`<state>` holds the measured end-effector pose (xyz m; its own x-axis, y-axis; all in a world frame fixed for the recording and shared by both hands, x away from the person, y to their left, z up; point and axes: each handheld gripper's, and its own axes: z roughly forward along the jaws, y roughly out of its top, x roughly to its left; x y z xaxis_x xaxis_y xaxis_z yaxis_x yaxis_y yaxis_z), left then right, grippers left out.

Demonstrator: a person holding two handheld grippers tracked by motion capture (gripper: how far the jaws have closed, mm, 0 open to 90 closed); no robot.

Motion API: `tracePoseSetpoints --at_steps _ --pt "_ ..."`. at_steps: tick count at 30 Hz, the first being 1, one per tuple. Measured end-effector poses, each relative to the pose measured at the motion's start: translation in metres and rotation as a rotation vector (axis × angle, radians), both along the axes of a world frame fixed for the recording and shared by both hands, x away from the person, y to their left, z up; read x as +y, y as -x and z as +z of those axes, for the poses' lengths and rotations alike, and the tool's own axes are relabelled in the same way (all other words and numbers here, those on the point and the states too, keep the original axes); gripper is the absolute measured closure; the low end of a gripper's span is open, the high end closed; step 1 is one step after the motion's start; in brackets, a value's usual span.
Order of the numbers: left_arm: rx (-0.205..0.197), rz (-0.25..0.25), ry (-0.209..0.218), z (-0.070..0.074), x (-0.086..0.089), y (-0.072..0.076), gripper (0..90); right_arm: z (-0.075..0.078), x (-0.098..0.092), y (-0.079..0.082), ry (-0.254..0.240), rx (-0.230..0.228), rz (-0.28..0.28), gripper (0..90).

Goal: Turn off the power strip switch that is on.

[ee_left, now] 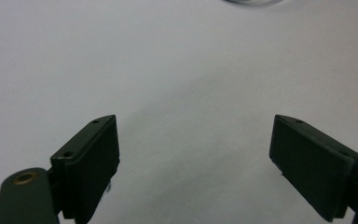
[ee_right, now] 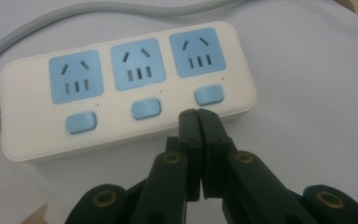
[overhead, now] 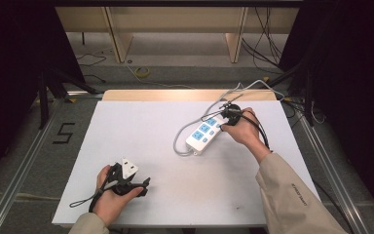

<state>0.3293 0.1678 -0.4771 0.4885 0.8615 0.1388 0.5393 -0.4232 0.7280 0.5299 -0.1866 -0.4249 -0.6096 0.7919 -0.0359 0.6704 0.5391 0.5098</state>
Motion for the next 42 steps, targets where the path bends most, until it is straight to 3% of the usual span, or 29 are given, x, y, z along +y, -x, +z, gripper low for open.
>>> tracePoseSetpoints --at_steps 23,42 --pt "0.009 -0.005 -0.006 -0.002 0.000 0.001 15.5 -0.009 -0.019 0.046 -0.054 0.022 0.037 74.4" --pt "0.014 0.000 -0.006 -0.003 0.001 0.001 15.5 -0.022 -0.045 0.100 -0.125 -0.028 0.087 58.0"
